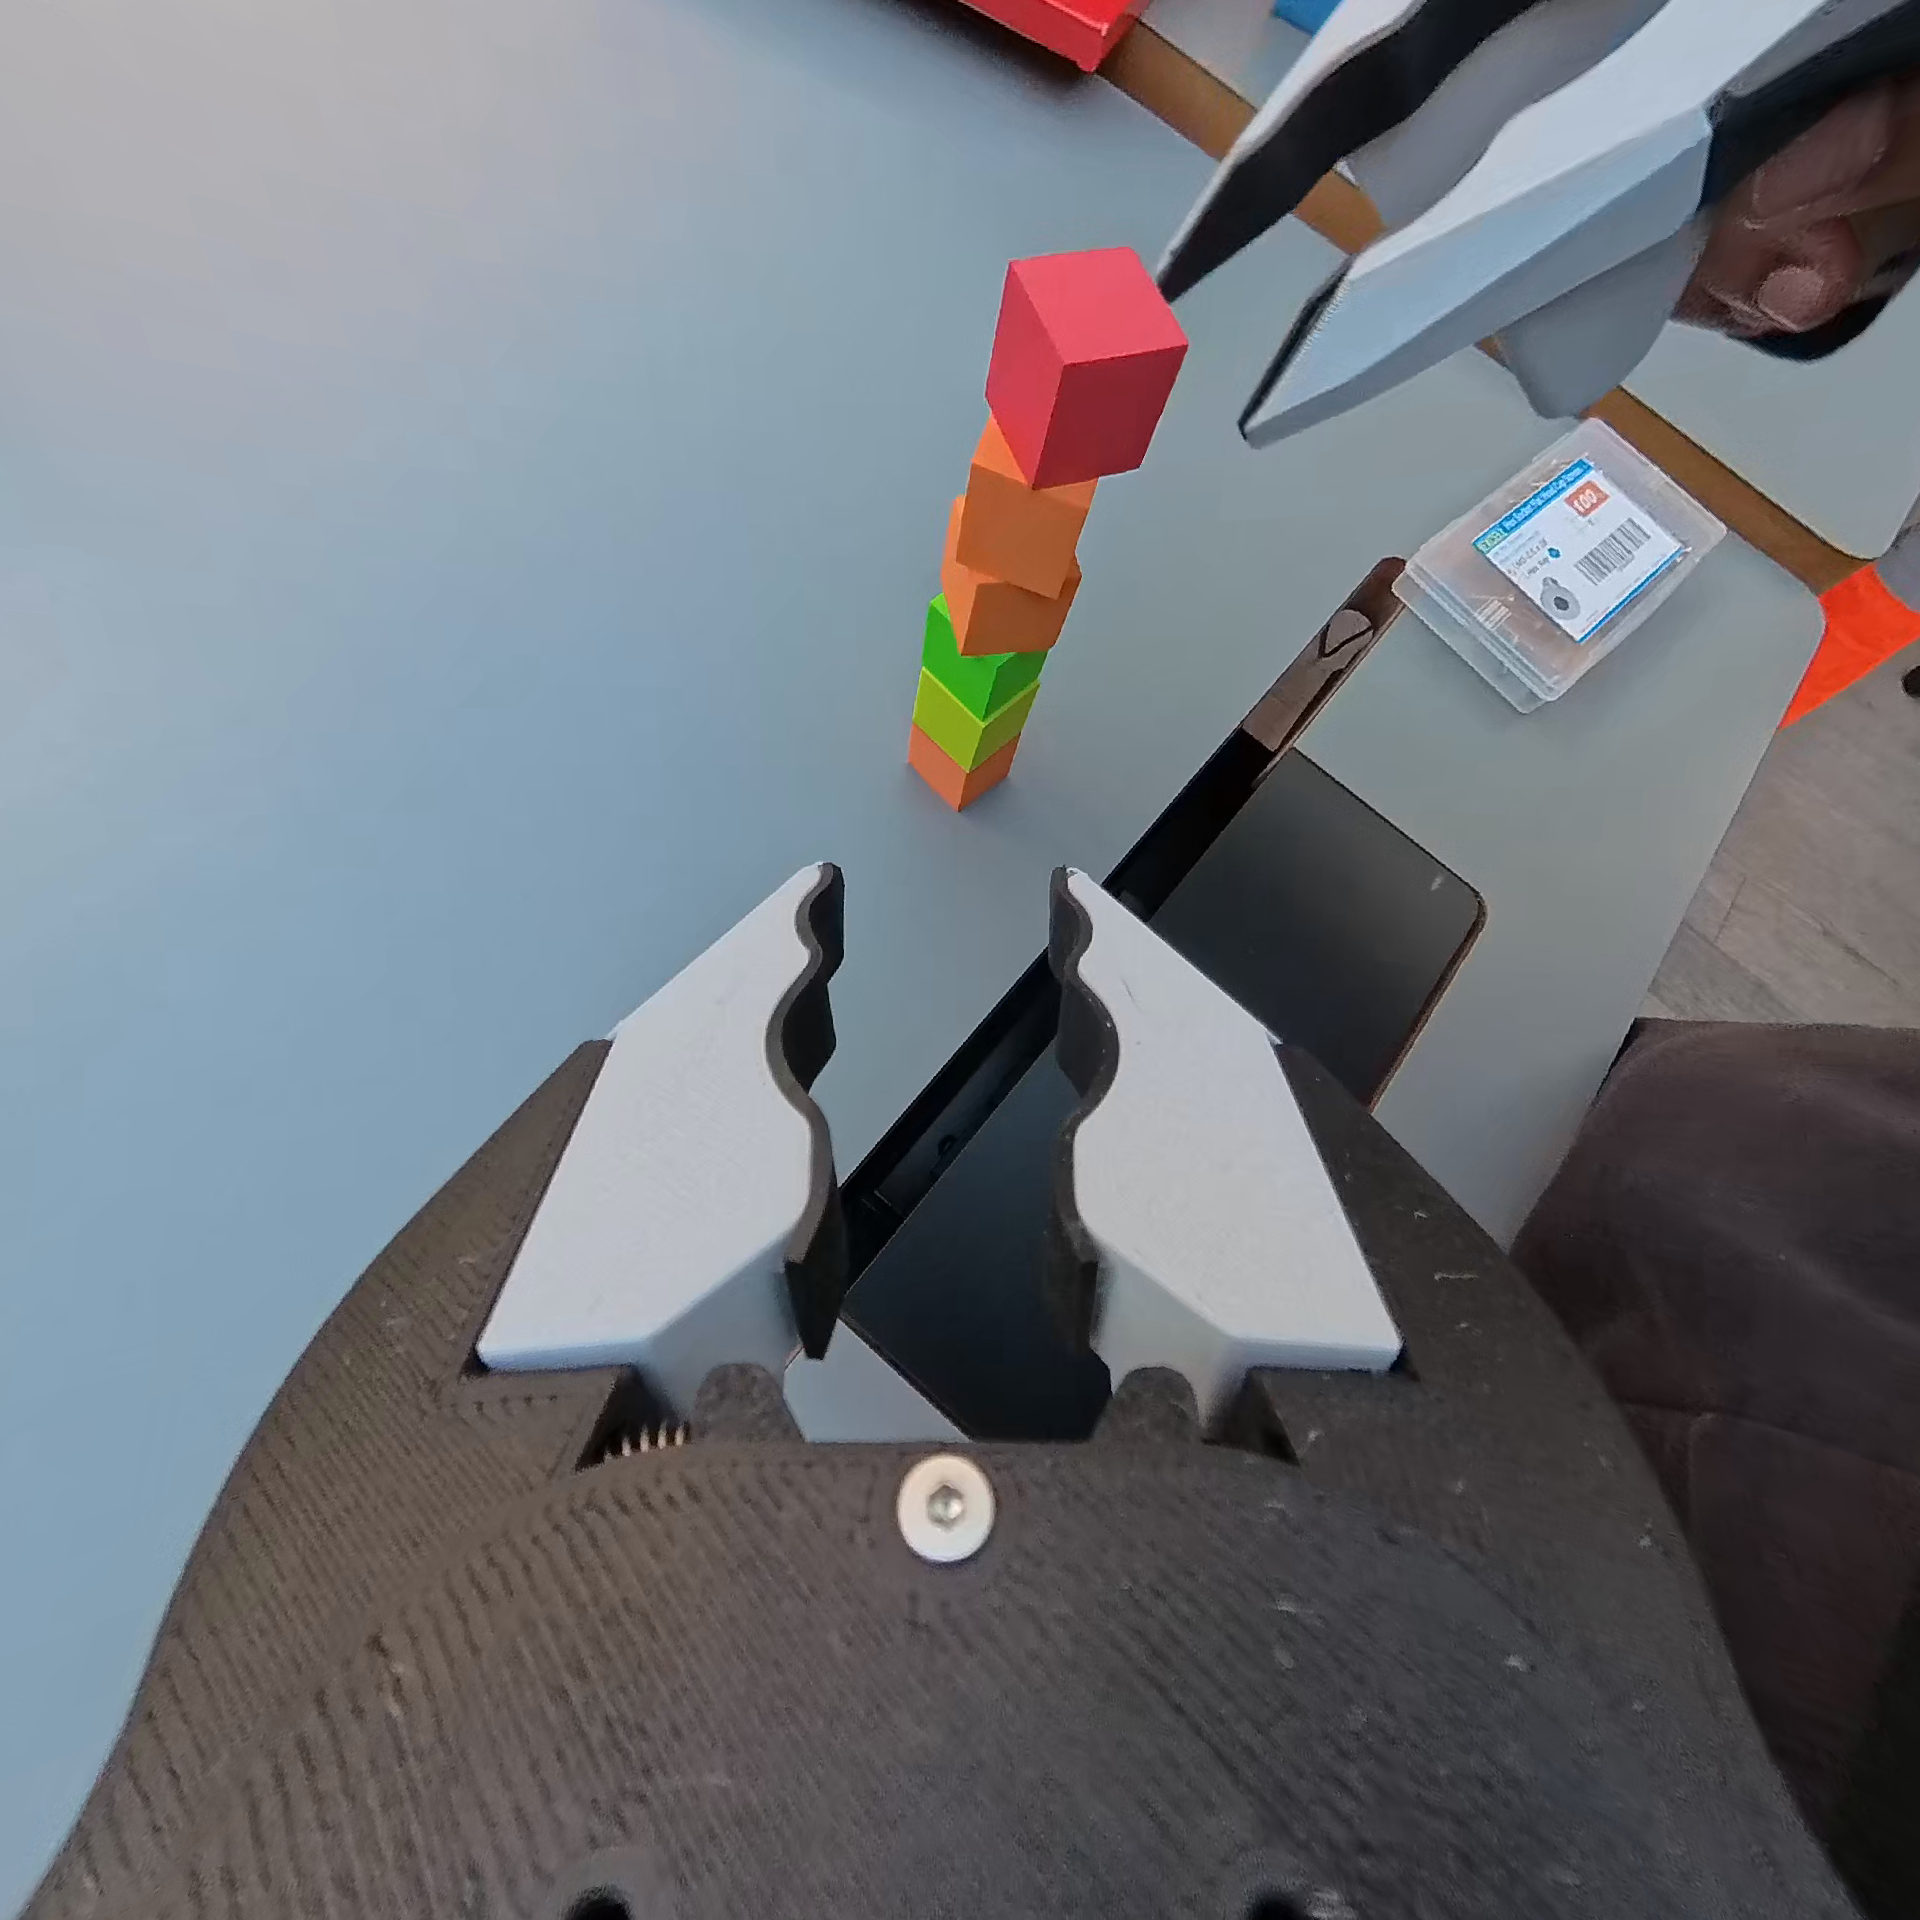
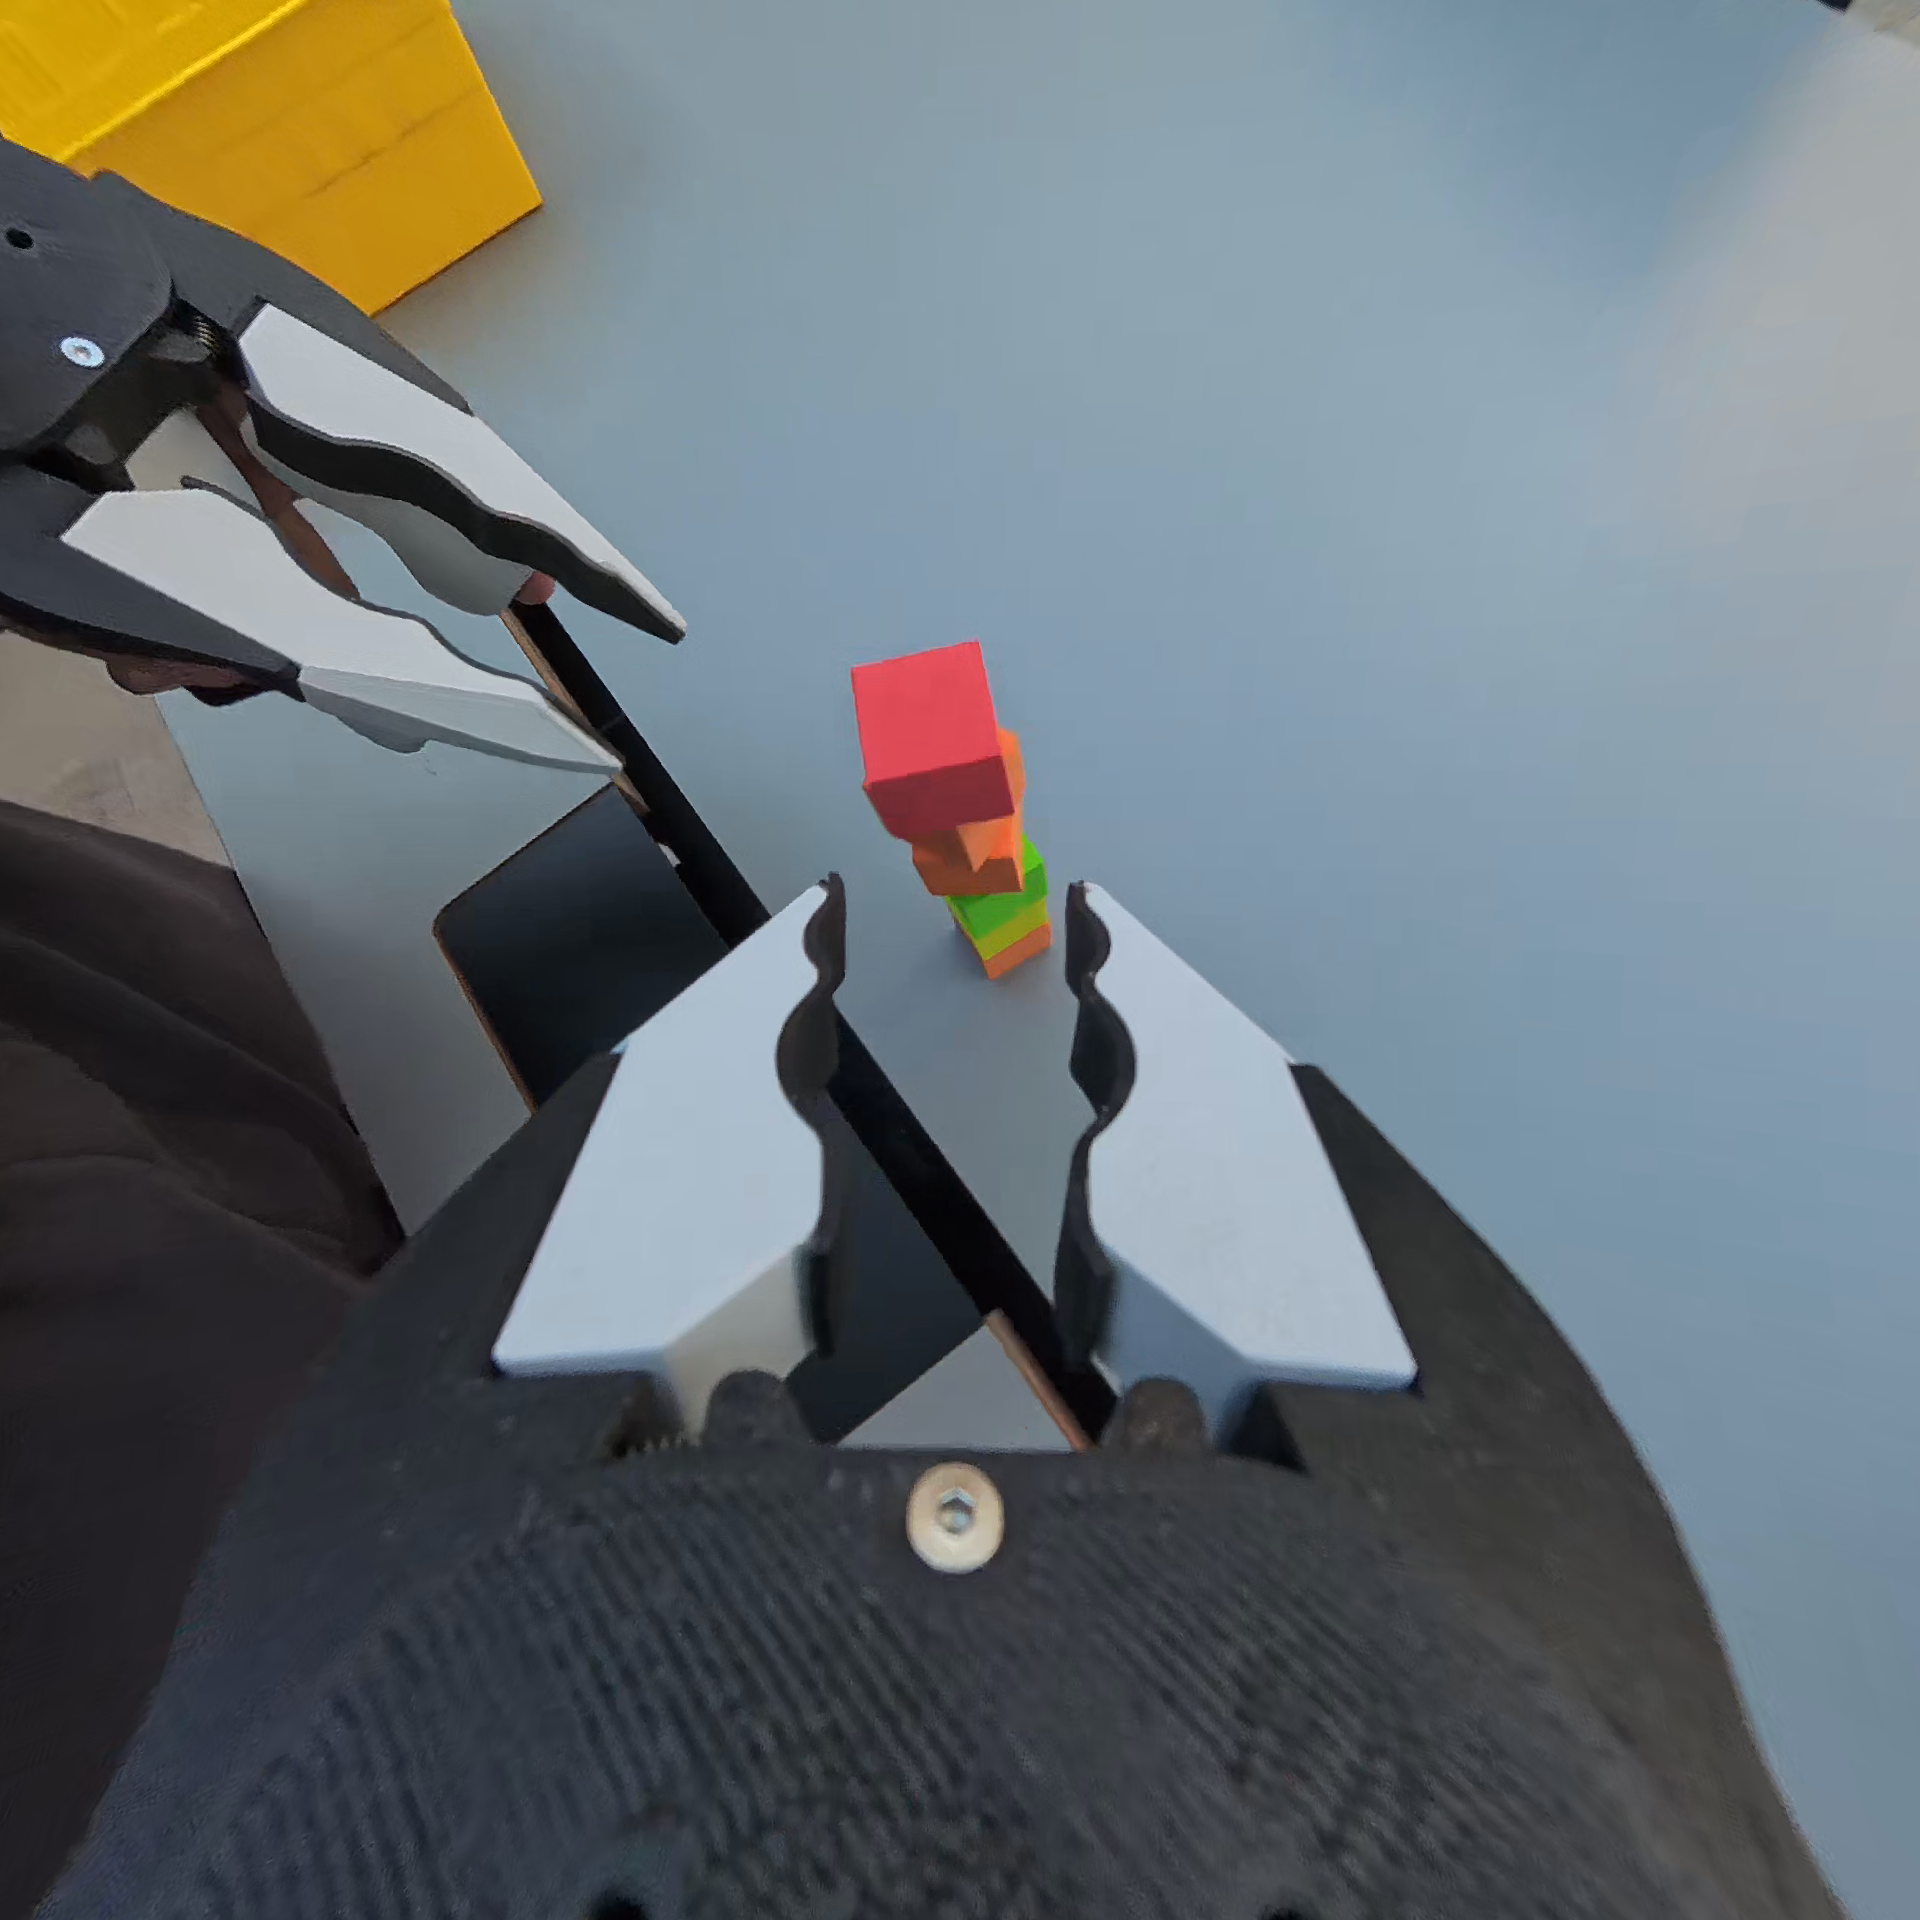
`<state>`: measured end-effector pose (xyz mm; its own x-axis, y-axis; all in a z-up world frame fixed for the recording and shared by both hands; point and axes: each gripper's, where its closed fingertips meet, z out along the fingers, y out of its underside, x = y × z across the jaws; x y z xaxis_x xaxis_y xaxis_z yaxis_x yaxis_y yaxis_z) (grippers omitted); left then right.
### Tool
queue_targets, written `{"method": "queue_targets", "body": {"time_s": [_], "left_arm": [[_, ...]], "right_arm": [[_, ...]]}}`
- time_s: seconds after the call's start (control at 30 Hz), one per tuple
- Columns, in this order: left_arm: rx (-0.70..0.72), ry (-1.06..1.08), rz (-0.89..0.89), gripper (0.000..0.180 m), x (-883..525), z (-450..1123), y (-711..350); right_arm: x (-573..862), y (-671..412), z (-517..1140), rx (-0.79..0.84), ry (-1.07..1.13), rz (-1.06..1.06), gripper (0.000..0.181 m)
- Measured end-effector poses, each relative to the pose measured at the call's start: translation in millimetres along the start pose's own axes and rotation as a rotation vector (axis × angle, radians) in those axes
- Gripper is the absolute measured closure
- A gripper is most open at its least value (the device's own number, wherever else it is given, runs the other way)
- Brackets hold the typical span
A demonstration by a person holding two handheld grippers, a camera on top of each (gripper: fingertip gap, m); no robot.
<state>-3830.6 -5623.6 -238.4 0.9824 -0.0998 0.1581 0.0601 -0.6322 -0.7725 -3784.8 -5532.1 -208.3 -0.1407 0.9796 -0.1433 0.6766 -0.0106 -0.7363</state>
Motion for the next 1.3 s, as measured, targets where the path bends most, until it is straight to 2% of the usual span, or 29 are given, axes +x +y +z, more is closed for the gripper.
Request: {"method": "queue_targets", "body": {"time_s": [0.1, 0.13, 0.17, 0.2, 0.33, 0.47, 0.53, 0.67, 0.73, 0.83, 1.03, 1.17, 1.23, 1.3], "left_arm": [[-0.003, 0.000, -0.008, 0.142, -1, 2, 1], [-0.004, 0.000, -0.010, 0.142, -1, 3, 1], [-0.005, 0.000, -0.011, 0.142, -2, 5, 1], [-0.006, 0.000, -0.012, 0.143, -2, 6, 1], [-0.006, -0.002, -0.014, 0.143, -5, 9, -1], [-0.006, -0.014, -0.011, 0.144, -9, 8, -3], [-0.008, -0.024, -0.011, 0.145, -11, 7, -1], [-0.007, -0.045, -0.022, 0.145, -17, 1, 2], [-0.003, -0.059, -0.028, 0.145, -20, -3, 3], [0.003, -0.079, -0.049, 0.146, -27, -8, 7], [0.003, -0.084, -0.120, 0.147, -36, -6, 14], [0.009, -0.058, -0.158, 0.148, -37, 1, 10], [0.008, -0.042, -0.164, 0.148, -35, 4, 7], [0.003, -0.031, -0.156, 0.148, -32, 7, 4]], "right_arm": [[-17, 23, 4, -0.008, -0.018, 0.108, 0.146], [-28, 31, 8, -0.022, -0.036, 0.130, 0.154], [-42, 39, 14, -0.044, -0.063, 0.139, 0.172], [-59, 44, 20, -0.068, -0.100, 0.129, 0.181], [-119, 53, 48, -0.126, -0.228, -0.011, 0.181], [-120, 53, 71, -0.159, -0.243, -0.124, 0.181], [-88, 42, 79, -0.109, -0.157, -0.094, 0.181], [14, 37, 76, -0.093, 0.190, 0.007, 0.181], [43, 42, 65, -0.078, 0.274, 0.082, 0.181], [50, 53, 46, -0.026, 0.268, 0.220, 0.181], [41, 113, 11, -0.043, 0.303, 0.422, 0.181], [39, 127, -4, -0.030, 0.330, 0.467, 0.181], [44, 123, -3, -0.025, 0.339, 0.453, 0.175], [51, 112, 4, -0.008, 0.339, 0.440, 0.157]]}}
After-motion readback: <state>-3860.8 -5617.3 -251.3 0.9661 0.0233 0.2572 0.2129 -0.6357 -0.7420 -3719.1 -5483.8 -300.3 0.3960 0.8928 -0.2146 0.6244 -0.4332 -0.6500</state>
